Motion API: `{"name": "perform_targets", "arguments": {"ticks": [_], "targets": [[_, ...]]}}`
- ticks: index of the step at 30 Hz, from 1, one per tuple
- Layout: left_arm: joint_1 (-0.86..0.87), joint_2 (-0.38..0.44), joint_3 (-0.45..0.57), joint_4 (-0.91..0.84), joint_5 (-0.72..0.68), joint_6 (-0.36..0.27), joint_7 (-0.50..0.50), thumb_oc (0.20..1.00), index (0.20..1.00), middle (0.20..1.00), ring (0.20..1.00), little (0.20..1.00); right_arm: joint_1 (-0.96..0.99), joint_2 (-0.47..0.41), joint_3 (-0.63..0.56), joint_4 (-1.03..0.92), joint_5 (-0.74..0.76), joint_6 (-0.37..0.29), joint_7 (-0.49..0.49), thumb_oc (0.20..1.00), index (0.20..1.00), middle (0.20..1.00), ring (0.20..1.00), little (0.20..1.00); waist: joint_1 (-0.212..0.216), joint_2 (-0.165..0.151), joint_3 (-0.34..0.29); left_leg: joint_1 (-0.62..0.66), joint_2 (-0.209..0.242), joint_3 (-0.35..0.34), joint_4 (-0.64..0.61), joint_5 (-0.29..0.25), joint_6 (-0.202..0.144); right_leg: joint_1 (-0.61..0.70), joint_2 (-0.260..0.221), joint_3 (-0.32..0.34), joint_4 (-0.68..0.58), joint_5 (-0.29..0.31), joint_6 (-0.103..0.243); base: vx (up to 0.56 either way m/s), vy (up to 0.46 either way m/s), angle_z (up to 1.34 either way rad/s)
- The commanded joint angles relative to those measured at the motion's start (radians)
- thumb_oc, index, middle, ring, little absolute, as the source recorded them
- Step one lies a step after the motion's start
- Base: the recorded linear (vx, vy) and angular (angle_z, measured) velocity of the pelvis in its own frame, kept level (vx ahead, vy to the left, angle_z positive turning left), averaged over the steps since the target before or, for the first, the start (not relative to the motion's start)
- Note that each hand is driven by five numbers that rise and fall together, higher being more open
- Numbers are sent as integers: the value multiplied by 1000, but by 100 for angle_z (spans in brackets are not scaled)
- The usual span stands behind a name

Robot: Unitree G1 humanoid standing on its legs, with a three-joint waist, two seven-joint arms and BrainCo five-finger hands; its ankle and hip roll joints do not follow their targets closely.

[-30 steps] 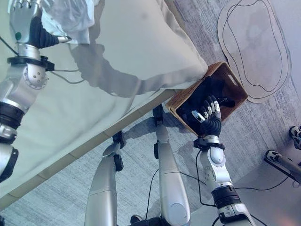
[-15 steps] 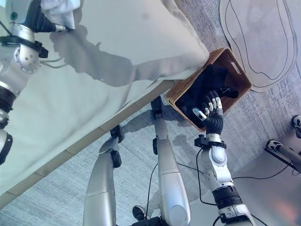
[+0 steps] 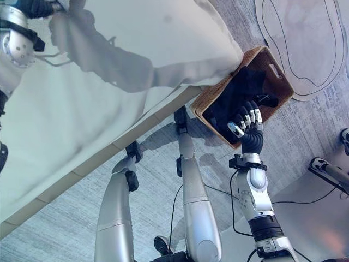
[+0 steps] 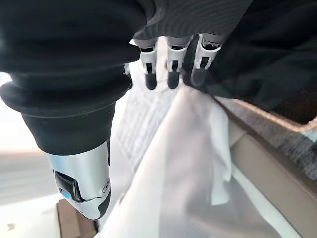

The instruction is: Pick up clothes into the bucket

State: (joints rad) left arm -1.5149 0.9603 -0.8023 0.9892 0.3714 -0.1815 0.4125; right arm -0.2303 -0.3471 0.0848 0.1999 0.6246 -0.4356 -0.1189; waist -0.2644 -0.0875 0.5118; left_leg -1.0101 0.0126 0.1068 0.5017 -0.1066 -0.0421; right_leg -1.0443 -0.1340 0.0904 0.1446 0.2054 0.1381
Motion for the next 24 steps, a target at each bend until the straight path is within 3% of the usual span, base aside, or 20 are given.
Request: {"name": "perform_targets", "arguments": {"ticks": [1,13,14,16,17,24], "targets": [[61,10,15,57,25,4,-54,200,200,200,200,200,62,-51,-45,-62,31,-46,2,1000,1000,1000,1000,1000,-39,54,-51,4,5,-19,-84,31,26,27,-22,-50,82,-70,49,4,-16,-12],[129,1,58,0,36,-6,-63,200,200,200,200,200,59,-51,-51,-40,27,-41,6,1000,1000,1000,1000,1000,-31,64,-76,39,7,-26,-92,31,20,61,-20,-62,89,-82,41,-3,-4,1],[170,-4,90,-63,38,-10,-63,200,200,200,200,200,57,-50,-55,-36,21,-39,2,1000,1000,1000,1000,1000,-32,59,-74,47,-1,-18,-100,66,24,71,-29,-69,85,-56,34,-56,-29,2],[202,-8,113,-92,35,-16,-66,200,200,200,200,200,56,-52,-52,-30,18,-36,3,1000,1000,1000,1000,1000,-24,67,-83,79,3,-29,-109,37,17,99,-22,-69,88,-85,39,0,0,0],[261,-19,163,-145,23,-26,-68,200,200,200,200,200,53,-51,-57,-20,11,-34,-1,1000,1000,1000,1000,1000,-21,61,-83,95,-5,-21,-119,70,21,115,-31,-76,83,-59,32,0,0,0],[478,-65,324,-351,4,-56,-89,200,200,200,200,200,58,-58,-83,2,-17,-17,-19,1000,1000,1000,1000,1000,10,65,-98,242,-14,-33,-180,74,13,265,-43,-91,47,-65,30,-12,-10,3]]}}
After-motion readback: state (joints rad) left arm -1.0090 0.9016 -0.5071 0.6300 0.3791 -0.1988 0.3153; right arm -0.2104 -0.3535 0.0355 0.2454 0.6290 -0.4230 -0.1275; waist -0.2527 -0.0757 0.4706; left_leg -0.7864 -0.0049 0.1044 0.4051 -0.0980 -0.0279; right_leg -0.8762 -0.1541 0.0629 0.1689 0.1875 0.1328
